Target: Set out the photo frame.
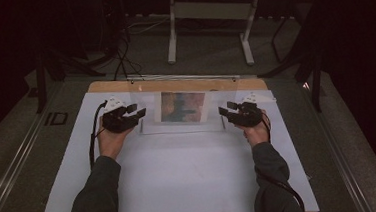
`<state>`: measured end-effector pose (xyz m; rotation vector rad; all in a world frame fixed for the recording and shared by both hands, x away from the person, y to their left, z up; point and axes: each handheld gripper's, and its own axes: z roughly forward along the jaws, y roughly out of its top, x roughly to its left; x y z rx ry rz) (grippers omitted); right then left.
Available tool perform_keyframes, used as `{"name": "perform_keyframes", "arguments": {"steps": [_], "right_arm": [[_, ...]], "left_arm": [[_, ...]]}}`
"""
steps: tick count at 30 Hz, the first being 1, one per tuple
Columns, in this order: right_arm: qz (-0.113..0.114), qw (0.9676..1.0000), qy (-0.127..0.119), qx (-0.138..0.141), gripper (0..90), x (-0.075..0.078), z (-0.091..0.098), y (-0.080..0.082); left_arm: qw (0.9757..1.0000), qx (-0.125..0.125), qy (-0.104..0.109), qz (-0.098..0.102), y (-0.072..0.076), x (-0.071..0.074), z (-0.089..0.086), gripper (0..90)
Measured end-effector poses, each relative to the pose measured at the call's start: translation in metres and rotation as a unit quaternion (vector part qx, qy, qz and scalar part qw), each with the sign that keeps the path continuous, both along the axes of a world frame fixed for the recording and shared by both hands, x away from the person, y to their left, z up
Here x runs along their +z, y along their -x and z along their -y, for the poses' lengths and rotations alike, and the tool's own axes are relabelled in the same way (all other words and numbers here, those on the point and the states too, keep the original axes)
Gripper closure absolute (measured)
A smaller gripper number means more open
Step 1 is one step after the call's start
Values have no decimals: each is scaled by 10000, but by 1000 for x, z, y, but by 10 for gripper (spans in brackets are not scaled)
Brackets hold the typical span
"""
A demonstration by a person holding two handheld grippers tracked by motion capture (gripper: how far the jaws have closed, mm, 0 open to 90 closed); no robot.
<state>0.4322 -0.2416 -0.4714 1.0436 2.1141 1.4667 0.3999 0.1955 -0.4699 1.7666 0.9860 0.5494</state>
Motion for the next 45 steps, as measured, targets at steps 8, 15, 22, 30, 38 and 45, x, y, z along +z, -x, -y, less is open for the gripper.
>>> {"name": "perform_keyframes", "arguments": {"steps": [8,15,22,30,38,45], "right_arm": [[18,10000,-5,49,497,0,2,7],[26,10000,-1,77,501,0,4,12],[77,9999,-33,66,505,3,6,22],[87,9998,-73,142,507,1,8,34],[70,9997,-78,214,511,-2,9,46],[99,9996,-131,235,520,-1,10,49]], "left_arm": [[10000,-28,28,-45,6,0,0,553],[9999,-45,51,-81,12,1,2,554],[9998,-57,114,-124,20,3,2,556],[9998,-23,125,-183,36,4,3,558],[9997,-76,130,-189,48,3,1,561],[9995,-59,182,-250,49,5,1,561]]}}
